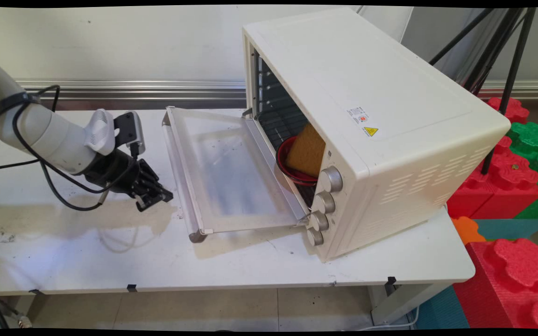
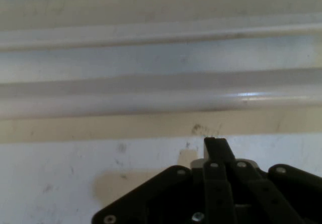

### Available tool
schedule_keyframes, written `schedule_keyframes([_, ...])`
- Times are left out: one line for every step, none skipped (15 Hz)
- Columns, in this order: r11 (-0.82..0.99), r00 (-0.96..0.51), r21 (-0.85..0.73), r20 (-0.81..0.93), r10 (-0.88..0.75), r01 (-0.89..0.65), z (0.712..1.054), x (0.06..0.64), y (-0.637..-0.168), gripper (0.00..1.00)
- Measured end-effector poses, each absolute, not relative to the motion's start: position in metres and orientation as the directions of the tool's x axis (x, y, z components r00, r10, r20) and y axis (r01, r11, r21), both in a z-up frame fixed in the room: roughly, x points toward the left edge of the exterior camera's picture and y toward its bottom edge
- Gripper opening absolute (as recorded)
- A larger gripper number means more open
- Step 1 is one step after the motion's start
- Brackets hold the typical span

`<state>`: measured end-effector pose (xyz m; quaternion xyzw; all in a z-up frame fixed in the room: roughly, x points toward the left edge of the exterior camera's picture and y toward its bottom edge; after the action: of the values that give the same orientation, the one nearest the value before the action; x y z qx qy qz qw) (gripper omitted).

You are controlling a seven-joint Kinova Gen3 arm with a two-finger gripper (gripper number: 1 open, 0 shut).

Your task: Close the oven

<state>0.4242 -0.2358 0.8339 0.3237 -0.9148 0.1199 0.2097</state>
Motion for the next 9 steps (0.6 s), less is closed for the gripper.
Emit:
schedule_keyframes([0.761,-0.700,-0.083,0.468,-0.540,-0.643,0.832,0.423,-0.236,0.00])
schedule_keyframes([0.761,-0.698,-0.083,0.472,-0.539,-0.643,0.830,0.422,-0.236,0.00])
schedule_keyframes([0.761,-0.696,-0.083,0.477,-0.537,-0.644,0.828,0.421,-0.236,0.00])
schedule_keyframes([0.761,-0.695,-0.083,0.481,-0.535,-0.644,0.827,0.420,-0.236,0.00])
schedule_keyframes([0.760,-0.693,-0.084,0.484,-0.534,-0.644,0.826,0.420,-0.237,0.00])
schedule_keyframes([0.760,-0.691,-0.085,0.490,-0.532,-0.645,0.824,0.419,-0.237,0.00])
schedule_keyframes([0.759,-0.688,-0.086,0.496,-0.529,-0.646,0.823,0.418,-0.238,0.00])
schedule_keyframes([0.758,-0.685,-0.088,0.505,-0.525,-0.646,0.822,0.416,-0.239,0.00])
schedule_keyframes([0.757,-0.681,-0.091,0.515,-0.521,-0.647,0.821,0.415,-0.240,0.00])
